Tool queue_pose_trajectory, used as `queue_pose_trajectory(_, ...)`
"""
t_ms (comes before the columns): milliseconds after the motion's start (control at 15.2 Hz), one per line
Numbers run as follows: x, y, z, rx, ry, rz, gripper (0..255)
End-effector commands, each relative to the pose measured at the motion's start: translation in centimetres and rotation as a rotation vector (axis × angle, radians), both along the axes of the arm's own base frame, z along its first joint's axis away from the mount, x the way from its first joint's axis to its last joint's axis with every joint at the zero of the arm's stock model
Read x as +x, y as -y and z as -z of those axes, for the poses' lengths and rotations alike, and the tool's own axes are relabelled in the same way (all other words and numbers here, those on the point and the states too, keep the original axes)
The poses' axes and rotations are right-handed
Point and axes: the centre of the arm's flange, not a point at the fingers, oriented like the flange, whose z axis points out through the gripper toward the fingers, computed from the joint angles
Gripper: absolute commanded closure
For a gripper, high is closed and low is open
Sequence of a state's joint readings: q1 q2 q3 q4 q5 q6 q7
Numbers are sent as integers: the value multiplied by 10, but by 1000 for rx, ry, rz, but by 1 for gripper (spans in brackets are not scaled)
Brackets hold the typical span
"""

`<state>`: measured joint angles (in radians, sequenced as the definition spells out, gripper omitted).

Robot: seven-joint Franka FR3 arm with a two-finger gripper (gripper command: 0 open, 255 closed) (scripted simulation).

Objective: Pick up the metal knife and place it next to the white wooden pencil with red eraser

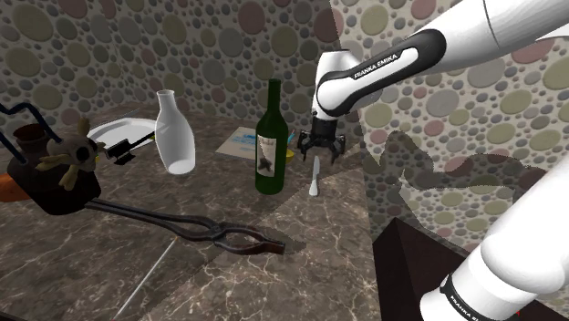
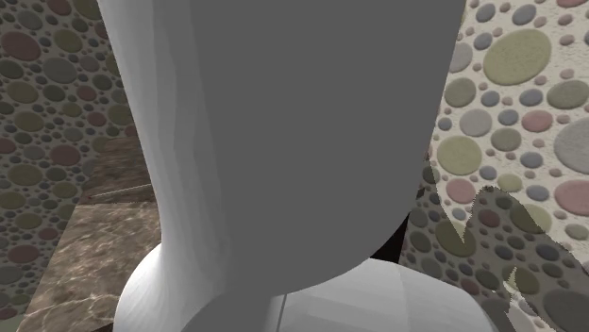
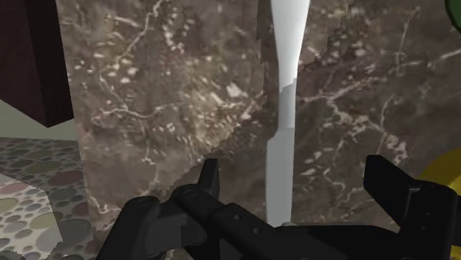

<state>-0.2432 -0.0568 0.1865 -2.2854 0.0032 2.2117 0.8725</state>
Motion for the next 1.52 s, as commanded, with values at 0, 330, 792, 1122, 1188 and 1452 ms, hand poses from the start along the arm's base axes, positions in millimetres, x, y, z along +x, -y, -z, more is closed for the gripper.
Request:
queue_pose_trajectory(0, 1, 1, 10, 0, -1, 7, 0)
queue_pose_trajectory(330, 1, 1, 35, 0, -1, 7, 0)
queue_pose_trajectory(792, 1, 1, 35, 0, -1, 7, 0)
queue_pose_trajectory(1122, 1, 1, 35, 0, -1, 7, 255)
queue_pose_trajectory(1188, 1, 1, 35, 0, -1, 7, 255)
queue_pose_trajectory(1452, 1, 1, 35, 0, -1, 7, 255)
